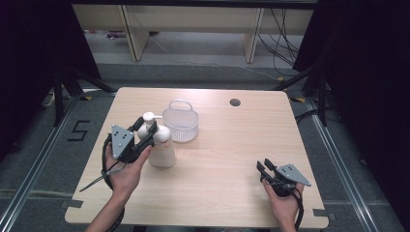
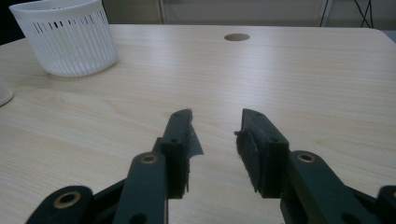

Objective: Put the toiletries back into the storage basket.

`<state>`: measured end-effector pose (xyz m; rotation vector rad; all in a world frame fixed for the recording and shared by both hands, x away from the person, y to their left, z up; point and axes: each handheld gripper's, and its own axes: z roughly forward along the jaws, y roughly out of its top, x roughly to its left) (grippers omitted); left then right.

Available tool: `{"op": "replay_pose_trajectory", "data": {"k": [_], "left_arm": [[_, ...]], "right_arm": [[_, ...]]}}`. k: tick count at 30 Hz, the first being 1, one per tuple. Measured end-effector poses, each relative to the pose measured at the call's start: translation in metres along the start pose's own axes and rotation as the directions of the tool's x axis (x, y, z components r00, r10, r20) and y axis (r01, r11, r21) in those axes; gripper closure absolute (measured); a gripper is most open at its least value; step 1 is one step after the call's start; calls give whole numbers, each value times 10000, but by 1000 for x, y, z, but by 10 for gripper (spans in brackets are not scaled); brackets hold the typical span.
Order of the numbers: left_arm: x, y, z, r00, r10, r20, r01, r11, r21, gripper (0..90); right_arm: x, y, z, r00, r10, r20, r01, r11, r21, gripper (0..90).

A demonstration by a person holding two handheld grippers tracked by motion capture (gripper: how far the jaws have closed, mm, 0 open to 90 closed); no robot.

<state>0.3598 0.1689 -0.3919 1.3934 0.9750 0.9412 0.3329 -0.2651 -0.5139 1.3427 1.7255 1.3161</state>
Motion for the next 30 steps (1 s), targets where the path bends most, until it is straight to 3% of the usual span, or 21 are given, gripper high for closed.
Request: {"op": "replay_pose_trajectory", "data": {"k": [4,5,21,26,27,30], "left_arm": [[-1,3,3,10000,-70,10,70,10000,-3,536],[-1,3,3,10000,-74,33,74,10000,-23,541],[2,8,4,9985,-480,257,474,9986,226,595],[0,8,3,9984,-457,345,449,9987,226,596],[-1,8,3,9983,-436,381,427,9988,232,596],[-3,8,3,9977,-454,498,442,9987,256,596]], "right_arm": [[0,0,0,10000,-29,14,29,10000,-6,638],[-2,1,1,9995,-305,-27,305,9995,-82,638],[-3,1,1,9995,-313,-64,313,9995,-33,630],[-3,1,1,9995,-308,-110,308,9995,29,630],[-4,1,0,9989,-468,66,466,9987,184,630],[-3,1,1,9995,-321,-17,321,9995,54,630]]}}
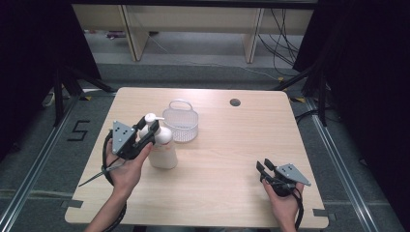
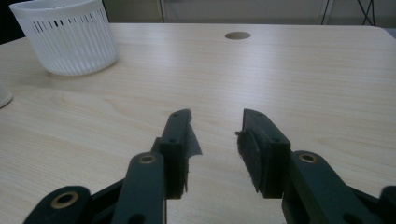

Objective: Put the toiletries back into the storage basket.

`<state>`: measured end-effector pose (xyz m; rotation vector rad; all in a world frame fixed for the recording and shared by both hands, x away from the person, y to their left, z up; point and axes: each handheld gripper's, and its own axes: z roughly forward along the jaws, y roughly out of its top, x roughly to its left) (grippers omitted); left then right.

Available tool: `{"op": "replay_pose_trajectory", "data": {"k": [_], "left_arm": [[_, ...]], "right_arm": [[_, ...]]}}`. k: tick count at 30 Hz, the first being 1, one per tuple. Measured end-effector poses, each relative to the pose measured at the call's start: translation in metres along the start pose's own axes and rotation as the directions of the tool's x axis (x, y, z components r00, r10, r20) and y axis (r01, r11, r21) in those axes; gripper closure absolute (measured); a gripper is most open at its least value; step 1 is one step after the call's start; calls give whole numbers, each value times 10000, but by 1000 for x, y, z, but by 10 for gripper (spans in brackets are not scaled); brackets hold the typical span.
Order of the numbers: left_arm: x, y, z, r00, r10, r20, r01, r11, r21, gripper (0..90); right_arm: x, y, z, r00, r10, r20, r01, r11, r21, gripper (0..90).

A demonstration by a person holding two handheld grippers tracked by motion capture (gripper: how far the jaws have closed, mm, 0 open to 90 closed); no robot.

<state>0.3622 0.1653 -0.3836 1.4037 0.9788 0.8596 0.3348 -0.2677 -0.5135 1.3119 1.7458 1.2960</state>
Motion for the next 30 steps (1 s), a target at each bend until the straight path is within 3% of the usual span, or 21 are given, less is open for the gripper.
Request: {"op": "replay_pose_trajectory", "data": {"k": [30], "left_arm": [[-18,36,8,9979,137,629,-90,9971,-749,597]], "right_arm": [[0,0,0,10000,12,-48,-13,9999,-116,629]]}}
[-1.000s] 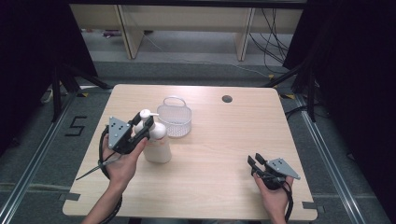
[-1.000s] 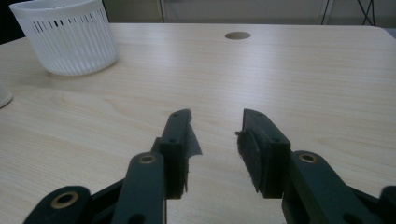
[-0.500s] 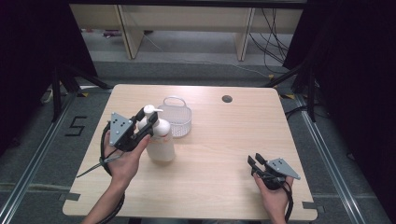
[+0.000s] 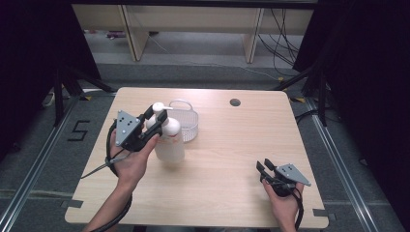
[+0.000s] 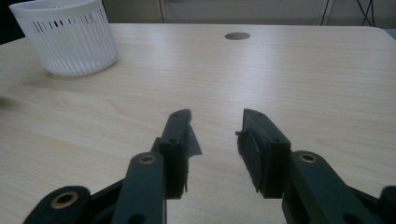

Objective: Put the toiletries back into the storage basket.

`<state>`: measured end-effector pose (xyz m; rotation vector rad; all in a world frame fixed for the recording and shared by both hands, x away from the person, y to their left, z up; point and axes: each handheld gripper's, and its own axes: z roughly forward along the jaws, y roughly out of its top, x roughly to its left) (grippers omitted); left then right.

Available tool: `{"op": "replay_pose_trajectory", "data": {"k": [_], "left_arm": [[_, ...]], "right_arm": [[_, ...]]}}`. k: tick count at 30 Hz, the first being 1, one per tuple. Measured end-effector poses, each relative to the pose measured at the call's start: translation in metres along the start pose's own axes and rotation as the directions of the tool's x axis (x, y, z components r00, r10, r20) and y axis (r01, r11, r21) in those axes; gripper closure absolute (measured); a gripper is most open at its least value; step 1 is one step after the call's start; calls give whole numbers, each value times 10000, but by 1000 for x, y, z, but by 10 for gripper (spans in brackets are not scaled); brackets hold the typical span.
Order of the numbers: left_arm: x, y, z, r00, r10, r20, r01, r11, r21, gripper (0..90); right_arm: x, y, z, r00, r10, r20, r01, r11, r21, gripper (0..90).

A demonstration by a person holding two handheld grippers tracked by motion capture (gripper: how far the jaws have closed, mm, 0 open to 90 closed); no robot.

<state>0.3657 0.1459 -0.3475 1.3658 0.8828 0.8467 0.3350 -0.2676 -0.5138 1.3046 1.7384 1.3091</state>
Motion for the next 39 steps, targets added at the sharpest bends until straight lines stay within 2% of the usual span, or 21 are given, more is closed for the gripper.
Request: {"op": "replay_pose_trajectory", "data": {"k": [2,3,18,19,20,22,23,29,31,36,39], "left_arm": [[-1,2,1,10000,26,21,-26,10000,-44,597],[-1,4,1,10000,20,25,-20,10000,-91,597],[0,16,5,9999,89,84,-86,9995,-310,597],[0,16,5,9999,113,79,-110,9994,-317,597],[0,17,6,9999,93,71,-91,9994,-346,597],[0,18,6,9999,128,75,-126,9993,-351,597],[0,19,6,9998,166,77,-163,9992,-354,597],[1,22,7,9999,134,71,-131,9991,-410,597],[1,24,8,9999,121,75,-118,9989,-459,597],[2,29,10,9999,140,77,-137,9988,-463,597],[2,32,11,9998,159,80,-155,9987,-489,597]], "right_arm": [[-1,0,1,9999,-136,28,136,9999,-62,629],[0,0,0,10000,-3,-16,3,10000,36,629],[0,0,0,9999,-70,147,69,10000,48,629],[1,0,-1,9999,1,135,-3,9999,123,629],[4,0,-1,9992,385,107,-387,9990,233,629],[4,0,-1,9992,385,109,-388,9990,232,629],[1,0,0,10000,13,77,-14,9999,118,629],[1,0,0,10000,0,79,-1,9999,126,629],[0,0,0,9996,-230,162,229,9997,29,629],[0,0,0,9998,-112,134,111,9999,115,629],[0,0,0,9996,-243,147,242,9997,43,629]]}}
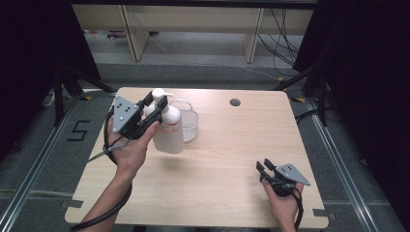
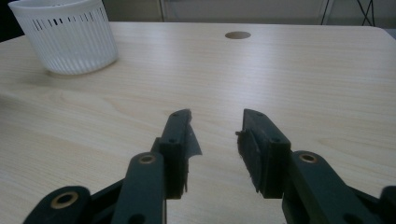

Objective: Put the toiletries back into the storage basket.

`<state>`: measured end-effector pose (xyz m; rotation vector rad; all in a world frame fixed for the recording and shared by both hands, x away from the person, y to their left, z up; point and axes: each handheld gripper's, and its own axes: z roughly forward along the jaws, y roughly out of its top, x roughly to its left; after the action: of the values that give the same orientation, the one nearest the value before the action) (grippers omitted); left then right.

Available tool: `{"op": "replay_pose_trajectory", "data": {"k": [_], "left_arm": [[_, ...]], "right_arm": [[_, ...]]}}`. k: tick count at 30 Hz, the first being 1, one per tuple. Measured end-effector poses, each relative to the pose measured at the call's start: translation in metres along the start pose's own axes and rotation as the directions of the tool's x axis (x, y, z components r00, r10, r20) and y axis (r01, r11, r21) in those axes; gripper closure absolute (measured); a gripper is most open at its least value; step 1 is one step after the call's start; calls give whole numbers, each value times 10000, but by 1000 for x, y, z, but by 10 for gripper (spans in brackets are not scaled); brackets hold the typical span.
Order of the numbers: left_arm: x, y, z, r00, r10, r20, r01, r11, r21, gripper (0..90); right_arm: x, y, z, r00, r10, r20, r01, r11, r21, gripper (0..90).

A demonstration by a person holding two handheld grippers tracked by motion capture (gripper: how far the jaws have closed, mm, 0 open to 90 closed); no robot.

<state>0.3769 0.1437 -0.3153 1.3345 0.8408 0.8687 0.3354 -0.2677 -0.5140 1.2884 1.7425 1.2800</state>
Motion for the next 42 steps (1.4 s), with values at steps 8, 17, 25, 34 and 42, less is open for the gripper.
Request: {"op": "replay_pose_trajectory", "data": {"k": [8,17,25,34,42], "left_arm": [[1,6,3,10000,13,-58,-14,9999,-149,597],[3,12,8,9999,87,-90,-90,9996,-260,597],[4,13,12,9999,131,-94,-135,9989,-456,597],[5,13,17,9999,106,-75,-110,9986,-526,597],[6,16,21,9999,105,-111,-111,9982,-588,597]], "right_arm": [[1,0,-1,9996,251,-87,-250,9996,92,628],[1,0,-1,9997,245,-70,-244,9997,100,627],[0,0,-1,9997,222,-99,-221,9997,98,626],[0,0,-1,9997,211,-121,-210,9997,90,624],[1,0,-1,9999,162,-21,-162,9998,78,623]]}}
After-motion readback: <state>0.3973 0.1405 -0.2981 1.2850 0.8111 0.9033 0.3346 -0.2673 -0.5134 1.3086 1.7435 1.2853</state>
